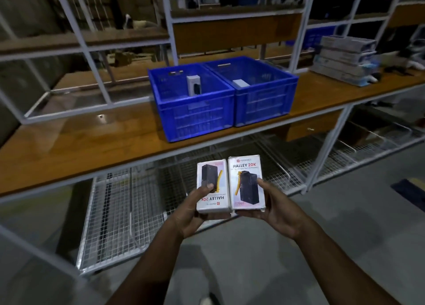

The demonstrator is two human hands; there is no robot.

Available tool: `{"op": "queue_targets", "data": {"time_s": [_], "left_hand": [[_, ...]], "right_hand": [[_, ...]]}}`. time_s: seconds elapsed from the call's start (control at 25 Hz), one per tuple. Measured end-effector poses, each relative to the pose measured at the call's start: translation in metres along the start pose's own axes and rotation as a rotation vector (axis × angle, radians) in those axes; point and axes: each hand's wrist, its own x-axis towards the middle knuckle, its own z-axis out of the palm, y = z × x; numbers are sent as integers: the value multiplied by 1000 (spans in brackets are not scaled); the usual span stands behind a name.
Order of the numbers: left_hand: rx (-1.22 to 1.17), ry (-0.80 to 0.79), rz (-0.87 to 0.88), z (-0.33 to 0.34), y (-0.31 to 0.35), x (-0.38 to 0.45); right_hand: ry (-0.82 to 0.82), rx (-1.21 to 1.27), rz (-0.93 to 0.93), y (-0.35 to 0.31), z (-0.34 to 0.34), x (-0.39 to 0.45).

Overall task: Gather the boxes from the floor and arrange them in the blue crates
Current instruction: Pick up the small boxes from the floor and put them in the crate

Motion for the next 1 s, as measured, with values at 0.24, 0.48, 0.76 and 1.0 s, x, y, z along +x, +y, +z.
{"op": "queue_targets", "data": {"time_s": [0.24, 0.48, 0.76, 1.0], "left_hand": [[35, 54, 61, -38, 106, 94], [98, 106, 212, -56, 192, 147], [470, 497, 510, -69, 292, 215], [1130, 920, 459, -91, 324, 278]], "right_hand": [[-51, 13, -50, -72, 39, 118], [-74, -40, -107, -128, 72, 213], [-66, -294, -353, -189, 104, 342], [42, -762, -331, -212, 95, 443]]}}
